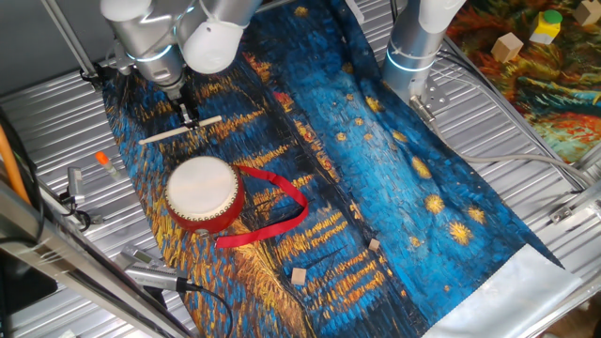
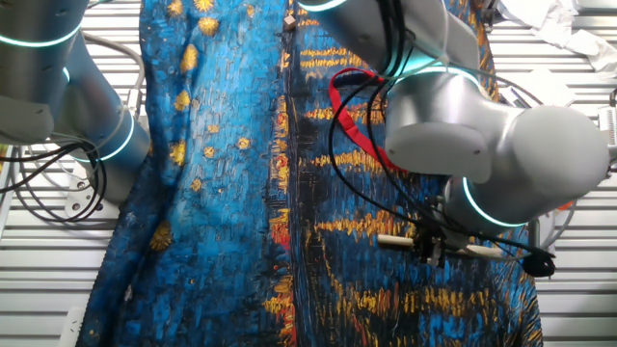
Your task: Play the drum
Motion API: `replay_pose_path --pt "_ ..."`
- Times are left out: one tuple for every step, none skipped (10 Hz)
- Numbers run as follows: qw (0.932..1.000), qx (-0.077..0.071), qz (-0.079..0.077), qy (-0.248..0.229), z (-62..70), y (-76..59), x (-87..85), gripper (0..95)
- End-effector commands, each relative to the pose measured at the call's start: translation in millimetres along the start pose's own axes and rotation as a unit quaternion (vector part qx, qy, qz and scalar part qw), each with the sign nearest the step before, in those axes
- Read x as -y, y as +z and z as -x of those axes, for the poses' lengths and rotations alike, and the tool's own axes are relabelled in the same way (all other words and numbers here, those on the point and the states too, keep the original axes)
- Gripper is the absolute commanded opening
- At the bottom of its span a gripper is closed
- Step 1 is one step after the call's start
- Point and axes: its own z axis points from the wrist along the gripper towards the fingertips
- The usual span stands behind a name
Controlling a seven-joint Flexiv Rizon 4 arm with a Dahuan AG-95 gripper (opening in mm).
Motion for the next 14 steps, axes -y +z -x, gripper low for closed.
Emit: replay_pose_path --pt "1.0 -0.001 -0.002 -0.002 1.1 6.7 -0.5 0.0" --pt "1.0 -0.002 -0.001 -0.002 1.1 6.7 -0.5 0.0" --pt "1.0 -0.006 -0.001 -0.003 1.2 4.6 -0.3 0.0" --pt "0.9999 -0.014 -0.003 -0.008 0.3 -4.7 0.7 0.0" --pt "0.9998 -0.018 -0.001 -0.011 -1.2 -14.0 2.1 0.0" --pt "0.9996 -0.023 -0.001 -0.017 -4.2 -29.6 4.0 0.0" --pt "0.9995 -0.026 -0.002 -0.018 -4.9 -34.0 4.4 0.0" --pt "0.9994 -0.03 -0.005 -0.018 -5.9 -42.2 5.0 0.0" --pt "0.9994 -0.03 -0.006 -0.016 -5.6 -44.2 4.0 0.0" --pt "0.9994 -0.031 -0.005 -0.011 -4.9 -46.1 1.4 0.0" --pt "0.9995 -0.033 -0.001 -0.001 -2.0 -50.3 -6.8 0.0" --pt "0.9994 -0.033 0.002 0.005 -0.7 -53.5 -12.7 0.0" --pt "0.9993 -0.034 0.003 0.017 2.4 -62.6 -27.9 0.0" --pt "0.9991 -0.035 0.002 0.023 4.2 -68.9 -39.7 0.0"
